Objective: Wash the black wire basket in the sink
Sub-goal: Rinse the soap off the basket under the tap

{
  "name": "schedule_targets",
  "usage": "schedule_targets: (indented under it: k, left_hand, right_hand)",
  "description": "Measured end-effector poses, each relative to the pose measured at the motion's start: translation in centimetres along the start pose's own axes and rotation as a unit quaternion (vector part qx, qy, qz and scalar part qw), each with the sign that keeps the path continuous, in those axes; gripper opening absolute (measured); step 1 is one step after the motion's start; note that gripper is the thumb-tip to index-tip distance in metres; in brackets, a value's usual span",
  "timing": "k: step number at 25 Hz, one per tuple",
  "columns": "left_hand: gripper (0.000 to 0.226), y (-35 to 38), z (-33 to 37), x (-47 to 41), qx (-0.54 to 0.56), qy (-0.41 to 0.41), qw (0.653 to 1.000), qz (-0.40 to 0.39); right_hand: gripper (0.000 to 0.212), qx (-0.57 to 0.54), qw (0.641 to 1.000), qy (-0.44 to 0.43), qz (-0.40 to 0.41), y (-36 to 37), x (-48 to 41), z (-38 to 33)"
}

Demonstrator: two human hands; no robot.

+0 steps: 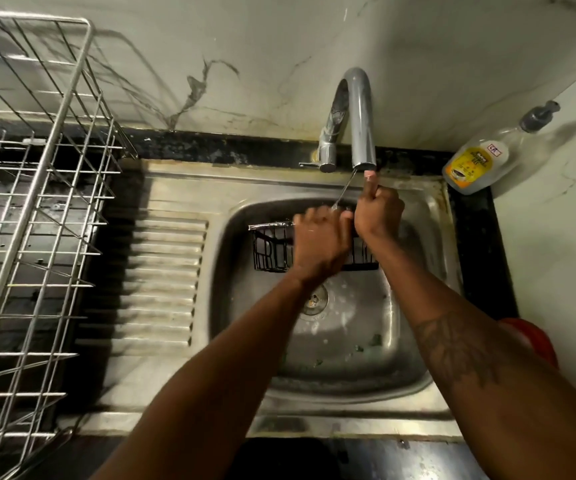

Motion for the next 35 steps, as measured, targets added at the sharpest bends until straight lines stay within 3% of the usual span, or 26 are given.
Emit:
schedule_targets:
  k: [3, 7, 10, 14, 16, 21, 25, 28, 30, 33, 35]
  left_hand:
    - [0.042, 0.3, 1.6, -0.4, 0.032, 0.113, 0.993, -0.023]
    - [0.055, -0.9, -10.0, -0.4, 0.117, -0.028, 0.992, -0.025]
    - [0.057, -1.3, -8.0, -0.2, 0.067, -0.065, 0.995, 0.021]
    - [0.056, 0.0, 2.3, -0.6, 0.021, 0.068, 0.997, 0.0]
    - [0.049, 0.0, 1.3, -0.6, 0.005, 0.132, 0.991, -0.029]
    - [0.06, -1.3, -9.0, -0.9, -0.021, -0.015, 1.0, -0.017]
    - [0.066, -2.3, -8.9, -1.0, -0.075, -0.097, 0.992, -0.031]
    - [0.063, -2.7, -7.2, -1.1, -0.113, -0.088, 0.988, -0.049]
    - [0.051, -3.3, -5.1, -1.9, -0.134, -0.058, 0.988, -0.055]
    - [0.034, -3.9, -2.5, -2.8, -0.142, -0.027, 0.987, -0.065]
    - [0.04, -4.9, -1.6, -3.1, -0.116, -0.015, 0.992, -0.046]
  right_hand:
    - [0.064, -0.013, 0.999, 0.032, 0.004, -0.7, 0.0, 2.2]
    - [0.072, -0.039, 0.999, 0.009, 0.018, -1.4, -1.3, 3.2]
    - [0.065, -0.01, 0.999, -0.033, 0.007, -0.8, -1.2, 0.0]
    - [0.065, -0.014, 1.0, -0.014, 0.017, 0.1, 0.1, 0.8]
    - [0.067, -0.029, 0.999, 0.026, 0.004, 0.0, -0.1, 3.4]
    - [0.065, -0.019, 0.998, 0.051, 0.037, -1.6, -0.5, 4.5]
    - [0.06, 0.047, 0.993, -0.104, 0.006, 0.3, 0.2, 1.5]
    - [0.062, 0.172, 0.961, -0.196, -0.09, 3.9, 1.1, 2.6]
    - [0.06, 0.214, 0.946, -0.231, -0.078, 5.4, 2.0, 2.3]
    - [0.055, 0.129, 0.949, -0.277, -0.081, 6.1, 3.5, -0.8]
    - [0.052, 0.018, 0.972, -0.207, -0.108, 5.6, 3.5, -1.5]
Point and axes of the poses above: each hand's wrist, its own x-axis away from the middle knuckle, its own y-axis out of the palm, z = x × y, the point moved 8 cm from there along -x, towards the middle knuckle, and after that the axes turned 2 degrees about -z, right-handed, at the moved point
